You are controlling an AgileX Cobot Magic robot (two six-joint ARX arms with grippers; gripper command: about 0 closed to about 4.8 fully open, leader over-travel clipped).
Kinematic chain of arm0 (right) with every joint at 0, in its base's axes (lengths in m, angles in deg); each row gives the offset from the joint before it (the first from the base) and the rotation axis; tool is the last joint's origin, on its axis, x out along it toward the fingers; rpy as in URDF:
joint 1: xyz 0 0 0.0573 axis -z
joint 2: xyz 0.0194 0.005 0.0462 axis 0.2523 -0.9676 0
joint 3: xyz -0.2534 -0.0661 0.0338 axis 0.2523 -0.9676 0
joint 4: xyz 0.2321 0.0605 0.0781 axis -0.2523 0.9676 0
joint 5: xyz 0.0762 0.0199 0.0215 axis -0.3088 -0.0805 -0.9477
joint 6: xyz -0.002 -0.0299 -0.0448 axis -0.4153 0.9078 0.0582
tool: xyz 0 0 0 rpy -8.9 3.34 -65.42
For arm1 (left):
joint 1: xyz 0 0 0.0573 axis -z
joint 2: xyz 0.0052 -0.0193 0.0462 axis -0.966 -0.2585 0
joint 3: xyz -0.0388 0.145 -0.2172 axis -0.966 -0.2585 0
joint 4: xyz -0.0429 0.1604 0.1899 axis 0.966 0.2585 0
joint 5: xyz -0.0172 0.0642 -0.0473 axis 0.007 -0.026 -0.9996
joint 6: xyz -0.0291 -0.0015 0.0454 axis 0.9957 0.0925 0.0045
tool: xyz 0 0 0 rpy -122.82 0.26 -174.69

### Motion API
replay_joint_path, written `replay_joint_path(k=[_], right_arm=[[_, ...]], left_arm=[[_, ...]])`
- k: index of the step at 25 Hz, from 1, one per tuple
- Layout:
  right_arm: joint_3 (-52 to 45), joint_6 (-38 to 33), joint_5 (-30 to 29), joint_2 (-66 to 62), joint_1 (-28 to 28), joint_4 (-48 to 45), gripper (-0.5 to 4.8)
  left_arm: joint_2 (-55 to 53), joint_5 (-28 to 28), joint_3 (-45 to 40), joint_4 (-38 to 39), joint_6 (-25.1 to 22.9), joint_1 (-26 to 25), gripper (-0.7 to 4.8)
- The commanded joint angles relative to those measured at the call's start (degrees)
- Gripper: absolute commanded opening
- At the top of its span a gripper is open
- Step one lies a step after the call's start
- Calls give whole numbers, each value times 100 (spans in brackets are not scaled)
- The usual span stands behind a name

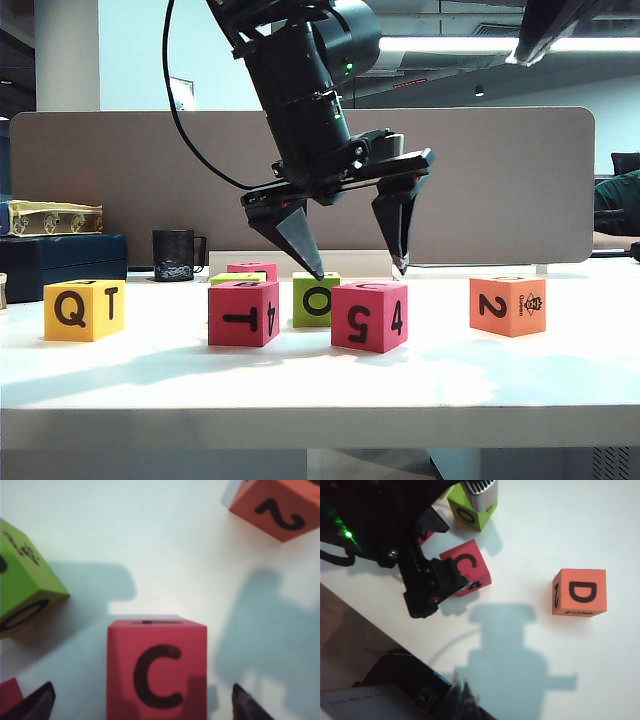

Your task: Select the appropriate blocks from the scattered letter blocks on the table and arrange them in a row to spell out "ABCD".

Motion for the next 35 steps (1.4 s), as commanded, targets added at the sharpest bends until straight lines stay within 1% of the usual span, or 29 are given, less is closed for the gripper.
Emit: replay_joint_path(k=[1, 3, 5, 7, 12, 14, 15, 17, 19, 23, 27, 31, 33, 35], right_arm=[[31, 9, -26, 162, -9, 15, -2], [31, 9, -24, 249, -9, 11, -2], [31, 9, -24, 328, -9, 13, -2], [31, 9, -24, 382, -9, 17, -2], [31, 9, -22, 431, -9, 20, -1], [31, 9, -22, 431, -9, 13, -2], [31, 9, -24, 431, -9, 11, -1], [28, 9, -22, 431, -9, 13, -1], [28, 9, -20, 431, -9, 15, -2], [28, 9, -17, 431, -9, 11, -2], [28, 9, -17, 431, -9, 13, -2], [28, 11, -15, 431, -9, 11, -1], [28, 11, -2, 431, -9, 11, -1], [28, 11, 7, 428, -9, 11, -2]], left_arm=[[-17, 11, 13, -109, -28, 9, 475], [-55, 9, 13, -129, -31, 9, 475], [-101, 11, 13, -129, -203, 11, 475], [-138, 9, 13, -114, -280, 9, 475], [-210, 13, 13, -160, -286, 9, 474], [-254, 9, 13, -190, -286, 9, 456], [-269, 2, 13, -181, -284, 11, 456], [-343, -136, 13, -175, -280, 11, 456], [-391, -144, 13, -173, -278, 11, 455], [-422, -144, 15, -247, -278, 11, 305], [-422, -144, 15, -227, -199, 11, 298], [-420, -144, 17, -232, 131, 11, 298], [-420, -144, 17, -227, 210, 11, 298], [-417, -144, 17, -212, 420, 11, 297]])
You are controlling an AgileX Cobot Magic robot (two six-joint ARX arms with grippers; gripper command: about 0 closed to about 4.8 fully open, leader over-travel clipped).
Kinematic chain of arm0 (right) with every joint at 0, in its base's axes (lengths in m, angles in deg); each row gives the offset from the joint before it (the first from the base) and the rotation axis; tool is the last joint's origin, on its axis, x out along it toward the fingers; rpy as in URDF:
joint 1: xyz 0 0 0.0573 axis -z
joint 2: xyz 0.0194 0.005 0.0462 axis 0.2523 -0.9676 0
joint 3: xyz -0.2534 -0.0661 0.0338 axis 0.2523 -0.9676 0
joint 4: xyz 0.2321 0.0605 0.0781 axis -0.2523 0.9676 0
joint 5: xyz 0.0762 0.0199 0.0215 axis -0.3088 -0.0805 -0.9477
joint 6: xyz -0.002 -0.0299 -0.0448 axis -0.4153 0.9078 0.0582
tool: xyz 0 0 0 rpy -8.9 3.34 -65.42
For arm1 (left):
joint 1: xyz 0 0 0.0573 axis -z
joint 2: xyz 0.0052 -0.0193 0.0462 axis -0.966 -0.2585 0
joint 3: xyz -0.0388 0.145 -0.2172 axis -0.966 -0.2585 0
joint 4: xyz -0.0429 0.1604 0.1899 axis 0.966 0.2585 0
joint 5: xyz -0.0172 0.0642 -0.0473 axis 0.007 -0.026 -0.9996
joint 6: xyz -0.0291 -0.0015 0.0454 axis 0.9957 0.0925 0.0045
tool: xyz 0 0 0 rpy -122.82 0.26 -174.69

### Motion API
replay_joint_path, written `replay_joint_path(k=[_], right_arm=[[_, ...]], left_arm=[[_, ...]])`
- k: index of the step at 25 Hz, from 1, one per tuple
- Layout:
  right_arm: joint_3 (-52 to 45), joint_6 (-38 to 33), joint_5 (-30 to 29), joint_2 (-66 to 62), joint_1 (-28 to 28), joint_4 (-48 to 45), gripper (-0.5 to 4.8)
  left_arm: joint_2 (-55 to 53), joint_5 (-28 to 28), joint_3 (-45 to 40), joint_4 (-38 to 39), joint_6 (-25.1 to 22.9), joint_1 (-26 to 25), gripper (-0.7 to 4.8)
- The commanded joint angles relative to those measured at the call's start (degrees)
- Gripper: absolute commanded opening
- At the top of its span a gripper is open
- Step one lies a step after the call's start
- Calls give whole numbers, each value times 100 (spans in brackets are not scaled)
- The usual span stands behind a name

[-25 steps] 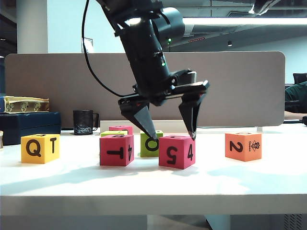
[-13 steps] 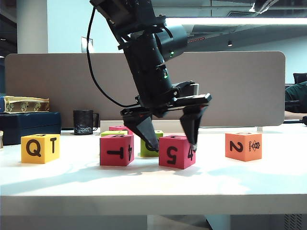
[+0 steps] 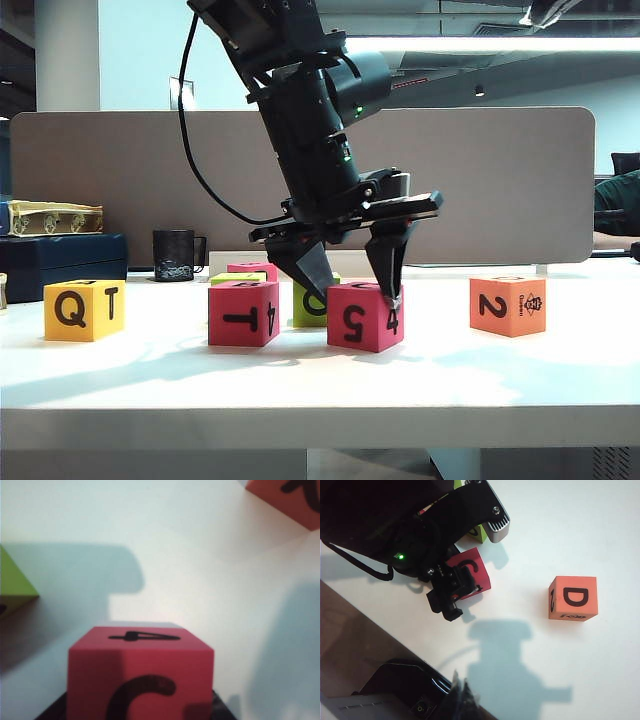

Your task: Select the appropriate blocks from the scattered letter blocks on the table and arrange them in a row to spell out "ABCD".

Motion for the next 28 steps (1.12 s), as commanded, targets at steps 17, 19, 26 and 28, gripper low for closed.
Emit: replay_joint_path(k=[17, 19, 26, 28], right_arm=[[24, 9, 7, 15, -4, -87, -1], [24, 9, 7, 15, -4, -87, -2], [22, 11, 7, 15, -4, -17, -1], [22, 11, 9, 15, -4, 13, -1]], left_arm=[[411, 535, 7, 669, 1119, 9, 268], [411, 533, 7, 715, 1333, 11, 268], [411, 531, 7, 452, 1993, 9, 268], [409, 538, 7, 393, 2092, 9, 268]])
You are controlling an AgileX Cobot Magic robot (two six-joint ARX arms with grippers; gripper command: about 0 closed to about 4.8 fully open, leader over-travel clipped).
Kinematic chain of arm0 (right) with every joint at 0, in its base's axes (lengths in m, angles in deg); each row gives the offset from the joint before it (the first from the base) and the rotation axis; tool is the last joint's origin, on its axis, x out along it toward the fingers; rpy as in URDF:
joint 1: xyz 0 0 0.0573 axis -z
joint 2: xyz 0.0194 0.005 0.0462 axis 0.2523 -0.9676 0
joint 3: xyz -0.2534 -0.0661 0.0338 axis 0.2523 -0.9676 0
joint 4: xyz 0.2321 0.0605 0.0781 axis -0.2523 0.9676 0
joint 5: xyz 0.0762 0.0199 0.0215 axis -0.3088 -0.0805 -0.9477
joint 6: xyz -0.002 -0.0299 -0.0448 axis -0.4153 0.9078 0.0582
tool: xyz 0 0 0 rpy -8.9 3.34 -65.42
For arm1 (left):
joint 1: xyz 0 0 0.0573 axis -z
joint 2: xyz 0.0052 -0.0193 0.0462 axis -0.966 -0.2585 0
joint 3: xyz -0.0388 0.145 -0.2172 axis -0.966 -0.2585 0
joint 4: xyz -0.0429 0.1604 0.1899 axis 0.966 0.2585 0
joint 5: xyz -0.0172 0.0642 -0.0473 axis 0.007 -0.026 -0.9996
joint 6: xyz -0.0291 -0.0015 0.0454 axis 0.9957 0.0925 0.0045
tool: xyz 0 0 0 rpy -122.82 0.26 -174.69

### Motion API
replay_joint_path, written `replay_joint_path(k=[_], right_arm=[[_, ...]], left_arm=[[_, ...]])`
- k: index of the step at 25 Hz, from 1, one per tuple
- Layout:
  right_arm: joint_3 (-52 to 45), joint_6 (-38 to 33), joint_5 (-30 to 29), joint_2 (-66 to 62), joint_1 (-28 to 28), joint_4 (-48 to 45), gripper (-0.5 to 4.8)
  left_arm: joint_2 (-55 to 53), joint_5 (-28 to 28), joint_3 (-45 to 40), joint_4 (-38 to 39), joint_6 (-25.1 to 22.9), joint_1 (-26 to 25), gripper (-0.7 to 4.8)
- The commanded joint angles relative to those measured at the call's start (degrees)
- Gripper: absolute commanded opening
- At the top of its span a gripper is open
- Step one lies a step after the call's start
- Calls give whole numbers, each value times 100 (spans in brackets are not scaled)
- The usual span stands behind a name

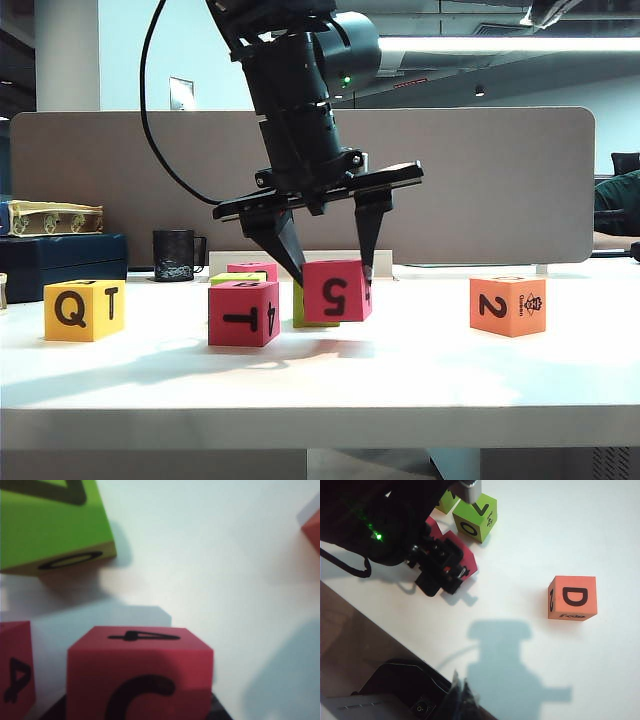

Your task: Select the appropriate blocks from the scattered letter blocks on the table and arrange them in a row to spell out "ABCD".

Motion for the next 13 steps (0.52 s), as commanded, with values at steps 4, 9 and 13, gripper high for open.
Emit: replay_joint_path(k=[4, 9, 13], right_arm=[[20, 11, -4, 15, -7, 81, -1], [20, 9, -7, 15, -7, 79, -1], [20, 11, -7, 15, -7, 76, -1]], left_arm=[[20, 177, 15, -273, 225, 2, 268], [11, 409, 13, -160, 175, 2, 268], [9, 634, 13, 4, 170, -2, 268]])
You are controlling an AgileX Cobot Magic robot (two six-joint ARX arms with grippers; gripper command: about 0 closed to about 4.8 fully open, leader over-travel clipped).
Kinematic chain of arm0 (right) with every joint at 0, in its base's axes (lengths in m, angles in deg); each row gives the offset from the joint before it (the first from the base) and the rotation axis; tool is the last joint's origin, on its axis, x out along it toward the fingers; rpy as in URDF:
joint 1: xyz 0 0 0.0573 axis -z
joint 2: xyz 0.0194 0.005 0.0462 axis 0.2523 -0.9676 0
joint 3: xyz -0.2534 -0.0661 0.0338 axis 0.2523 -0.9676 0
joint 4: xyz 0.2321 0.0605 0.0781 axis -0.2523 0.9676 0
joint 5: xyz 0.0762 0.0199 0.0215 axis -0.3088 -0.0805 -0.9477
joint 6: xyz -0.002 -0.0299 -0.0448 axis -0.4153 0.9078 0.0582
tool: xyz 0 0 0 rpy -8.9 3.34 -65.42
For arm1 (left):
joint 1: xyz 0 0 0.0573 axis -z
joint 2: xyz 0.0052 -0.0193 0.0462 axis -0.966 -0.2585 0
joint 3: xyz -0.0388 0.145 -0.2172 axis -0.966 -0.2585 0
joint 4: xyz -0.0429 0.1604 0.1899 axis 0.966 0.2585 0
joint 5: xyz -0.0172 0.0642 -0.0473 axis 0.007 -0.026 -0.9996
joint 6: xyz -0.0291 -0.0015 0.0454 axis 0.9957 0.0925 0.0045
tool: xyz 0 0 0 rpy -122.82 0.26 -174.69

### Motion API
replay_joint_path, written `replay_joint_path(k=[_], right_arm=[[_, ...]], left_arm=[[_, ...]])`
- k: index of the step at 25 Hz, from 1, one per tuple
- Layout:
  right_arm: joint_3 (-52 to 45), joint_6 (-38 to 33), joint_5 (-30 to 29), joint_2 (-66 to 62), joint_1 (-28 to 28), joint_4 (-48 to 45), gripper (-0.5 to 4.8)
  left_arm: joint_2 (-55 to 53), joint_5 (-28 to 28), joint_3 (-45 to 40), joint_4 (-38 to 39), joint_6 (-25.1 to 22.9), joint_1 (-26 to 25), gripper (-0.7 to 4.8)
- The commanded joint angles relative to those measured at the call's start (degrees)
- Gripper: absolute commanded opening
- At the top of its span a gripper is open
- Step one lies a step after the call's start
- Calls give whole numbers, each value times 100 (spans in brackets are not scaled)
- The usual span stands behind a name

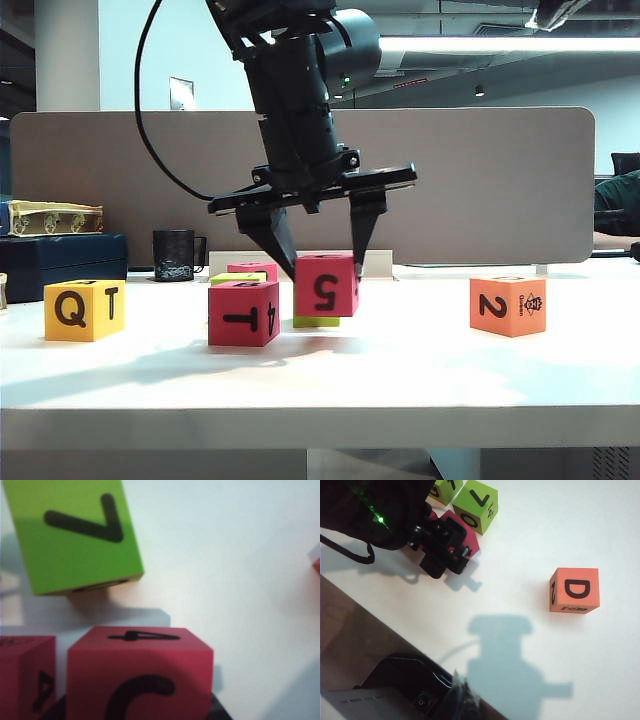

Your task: Select the appropriate blocks from the scattered letter blocks on the table and arrange them in a row to spell out "ABCD".

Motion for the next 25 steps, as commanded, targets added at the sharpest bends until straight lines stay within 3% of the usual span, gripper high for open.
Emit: replay_joint_path(k=[1, 13, 16, 25], right_arm=[[22, 11, -7, 15, -7, -55, -1], [22, 11, -4, 11, -7, -52, -1], [22, 11, -4, 13, -7, -52, -1], [22, 9, -4, 11, -7, -48, -2]], left_arm=[[13, 170, 4, 125, -9, 2, 268], [11, 133, -175, 116, -131, 7, 285], [11, 33, -229, -33, -131, 7, 345], [11, -68, -236, -136, -420, 7, 345]])
